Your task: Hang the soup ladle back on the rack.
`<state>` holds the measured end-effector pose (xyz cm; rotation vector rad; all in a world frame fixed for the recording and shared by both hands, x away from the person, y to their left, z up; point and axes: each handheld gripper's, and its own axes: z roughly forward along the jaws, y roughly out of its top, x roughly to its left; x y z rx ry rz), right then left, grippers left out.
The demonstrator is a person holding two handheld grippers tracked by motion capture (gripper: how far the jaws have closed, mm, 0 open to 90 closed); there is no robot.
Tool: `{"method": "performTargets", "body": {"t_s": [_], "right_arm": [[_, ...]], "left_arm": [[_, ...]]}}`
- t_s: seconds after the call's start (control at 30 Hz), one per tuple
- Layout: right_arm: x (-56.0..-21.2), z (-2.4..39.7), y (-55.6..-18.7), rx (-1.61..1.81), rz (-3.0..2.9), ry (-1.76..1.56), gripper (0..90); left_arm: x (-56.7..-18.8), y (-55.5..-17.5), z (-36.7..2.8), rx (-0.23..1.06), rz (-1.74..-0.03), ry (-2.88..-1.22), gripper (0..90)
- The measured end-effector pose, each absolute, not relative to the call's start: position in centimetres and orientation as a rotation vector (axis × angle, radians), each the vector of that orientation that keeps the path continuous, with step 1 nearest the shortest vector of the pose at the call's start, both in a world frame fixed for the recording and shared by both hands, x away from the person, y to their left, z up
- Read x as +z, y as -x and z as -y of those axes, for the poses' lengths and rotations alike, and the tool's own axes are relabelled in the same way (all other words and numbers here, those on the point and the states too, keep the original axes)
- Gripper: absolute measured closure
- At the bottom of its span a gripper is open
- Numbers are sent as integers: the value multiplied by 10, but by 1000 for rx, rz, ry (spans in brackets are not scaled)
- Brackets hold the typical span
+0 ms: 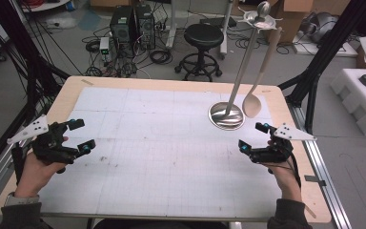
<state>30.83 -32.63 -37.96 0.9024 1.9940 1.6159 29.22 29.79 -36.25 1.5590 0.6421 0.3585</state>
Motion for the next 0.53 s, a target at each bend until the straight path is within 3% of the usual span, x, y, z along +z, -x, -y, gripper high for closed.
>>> {"method": "performTargets", "body": {"t_s": [0.53], "right_arm": [[-390,326,-308,1661,-2056,-898,1]], "left_arm": [[-366,-298,-288,354,-644,-1577,18]]}}
